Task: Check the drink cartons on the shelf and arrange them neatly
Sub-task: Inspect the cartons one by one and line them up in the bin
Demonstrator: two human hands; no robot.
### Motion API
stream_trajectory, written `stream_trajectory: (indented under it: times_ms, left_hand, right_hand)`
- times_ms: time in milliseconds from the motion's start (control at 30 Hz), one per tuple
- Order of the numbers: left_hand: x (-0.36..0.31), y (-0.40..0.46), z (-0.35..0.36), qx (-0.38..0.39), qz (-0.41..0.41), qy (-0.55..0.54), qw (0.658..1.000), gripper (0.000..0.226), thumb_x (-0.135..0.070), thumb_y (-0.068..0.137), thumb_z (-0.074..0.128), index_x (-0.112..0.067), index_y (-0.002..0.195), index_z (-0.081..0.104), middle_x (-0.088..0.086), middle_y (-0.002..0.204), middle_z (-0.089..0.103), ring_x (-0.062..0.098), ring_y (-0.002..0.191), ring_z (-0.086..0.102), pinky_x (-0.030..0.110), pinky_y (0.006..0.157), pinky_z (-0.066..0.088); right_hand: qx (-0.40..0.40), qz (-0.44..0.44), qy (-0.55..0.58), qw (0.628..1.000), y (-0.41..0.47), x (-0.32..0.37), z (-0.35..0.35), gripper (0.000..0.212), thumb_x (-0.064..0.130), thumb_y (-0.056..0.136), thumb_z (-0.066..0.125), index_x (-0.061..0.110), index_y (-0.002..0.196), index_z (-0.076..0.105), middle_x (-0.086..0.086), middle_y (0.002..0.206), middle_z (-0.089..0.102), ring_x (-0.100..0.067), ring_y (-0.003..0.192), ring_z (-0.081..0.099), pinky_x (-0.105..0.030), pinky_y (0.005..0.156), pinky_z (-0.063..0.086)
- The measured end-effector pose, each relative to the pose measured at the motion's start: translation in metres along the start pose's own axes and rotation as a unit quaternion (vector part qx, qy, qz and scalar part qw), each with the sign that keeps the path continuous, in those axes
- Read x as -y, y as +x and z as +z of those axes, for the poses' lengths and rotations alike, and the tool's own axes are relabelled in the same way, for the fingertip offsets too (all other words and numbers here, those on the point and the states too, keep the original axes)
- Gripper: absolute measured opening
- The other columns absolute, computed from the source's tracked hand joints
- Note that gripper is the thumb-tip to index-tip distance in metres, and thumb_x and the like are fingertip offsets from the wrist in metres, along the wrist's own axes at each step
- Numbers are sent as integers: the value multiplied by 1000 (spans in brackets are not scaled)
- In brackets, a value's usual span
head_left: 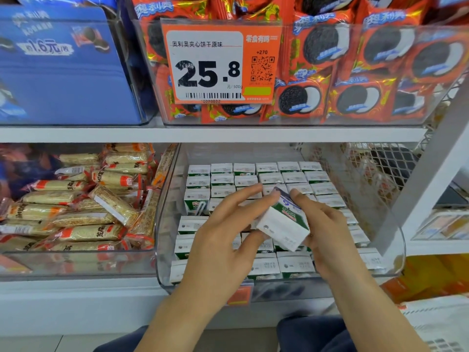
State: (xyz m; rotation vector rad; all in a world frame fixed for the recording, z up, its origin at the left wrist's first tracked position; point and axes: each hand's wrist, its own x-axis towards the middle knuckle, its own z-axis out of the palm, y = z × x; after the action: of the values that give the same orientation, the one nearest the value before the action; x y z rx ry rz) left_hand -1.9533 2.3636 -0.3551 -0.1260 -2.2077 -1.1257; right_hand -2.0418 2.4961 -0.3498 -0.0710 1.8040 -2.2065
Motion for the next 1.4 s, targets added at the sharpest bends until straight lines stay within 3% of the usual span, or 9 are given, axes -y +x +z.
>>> stream_trajectory:
  times_ms: [133, 333, 467, 567, 700, 833, 967, 1233, 1400]
  left_hand:
    - [0, 2, 4, 42, 29, 70, 996, 52, -16, 78, 64, -47, 118, 49, -37, 139, 38, -12, 126, 37, 6, 98, 33]
    - [-12, 6, 32, 47, -86, -144, 985, 33, -33, 84, 65, -46, 109, 48, -27, 115, 62, -5, 109, 58, 10, 84, 47]
    - [-18, 10, 49, 55, -103, -191, 975, 26, -38, 83, 69, -45, 101, 51, -25, 108, 67, -2, 100, 64, 11, 77, 50]
    - [-18, 8, 59, 88, -108, -147, 979, 31, -39, 79, 73, -47, 100, 52, -26, 104, 68, -2, 95, 66, 20, 80, 54]
    - [-18, 8, 67, 138, -97, -49, 985, 37, -50, 72, 69, -53, 104, 49, -36, 102, 64, -13, 93, 62, 23, 82, 54]
    - [-13, 6, 74, 177, -91, 35, 979, 35, -55, 68, 63, -55, 99, 48, -39, 93, 62, -17, 84, 59, 20, 73, 55]
    - [-1, 5, 78, 167, -41, 117, 978, 30, -49, 68, 72, -44, 95, 60, -25, 89, 59, -7, 87, 45, 11, 70, 38]
    - [4, 3, 79, 185, -21, 135, 973, 22, -48, 86, 61, -34, 98, 73, -16, 90, 64, 6, 94, 47, 22, 77, 35]
    - [7, 18, 73, 184, -40, 152, 970, 21, -40, 91, 58, -32, 107, 69, -13, 102, 64, 6, 98, 48, 18, 78, 31]
  right_hand:
    - [3, -1, -35, 999, -3, 5, -7, 33, 28, 90, 60, 16, 62, 73, -4, 58, 70, -11, 48, 65, -14, 37, 42]
    - [-18, -145, -207, 967, -10, 14, -48, 25, 28, 95, 52, 26, 78, 71, 0, 66, 71, -18, 57, 67, -26, 53, 56]
    - [-6, -170, -278, 946, -22, 12, -74, 25, 39, 94, 49, 36, 87, 73, 10, 78, 72, -10, 73, 68, -25, 65, 57]
    - [-25, -175, -362, 915, -32, 8, -90, 34, 57, 89, 39, 39, 87, 67, 8, 78, 70, -7, 74, 64, -31, 69, 54]
    - [-27, -173, -332, 927, -41, 5, -95, 37, 63, 87, 35, 41, 88, 65, 14, 84, 69, -4, 81, 63, -17, 66, 48]
    - [8, -154, -377, 913, -38, 6, -88, 20, 53, 90, 46, 49, 103, 61, 30, 95, 66, 8, 93, 61, -8, 78, 48]
    - [5, -111, -441, 890, -34, 3, -85, 32, 33, 93, 56, 31, 125, 59, 9, 121, 64, -5, 107, 60, -22, 94, 48]
    - [-17, -130, -518, 845, -36, -5, -79, 30, 22, 91, 59, 31, 119, 64, 11, 116, 66, -4, 100, 60, -13, 88, 45]
    - [-121, -214, -509, 825, -28, 9, -74, 23, 22, 90, 61, 28, 112, 68, 12, 102, 69, 1, 81, 56, -3, 70, 37]
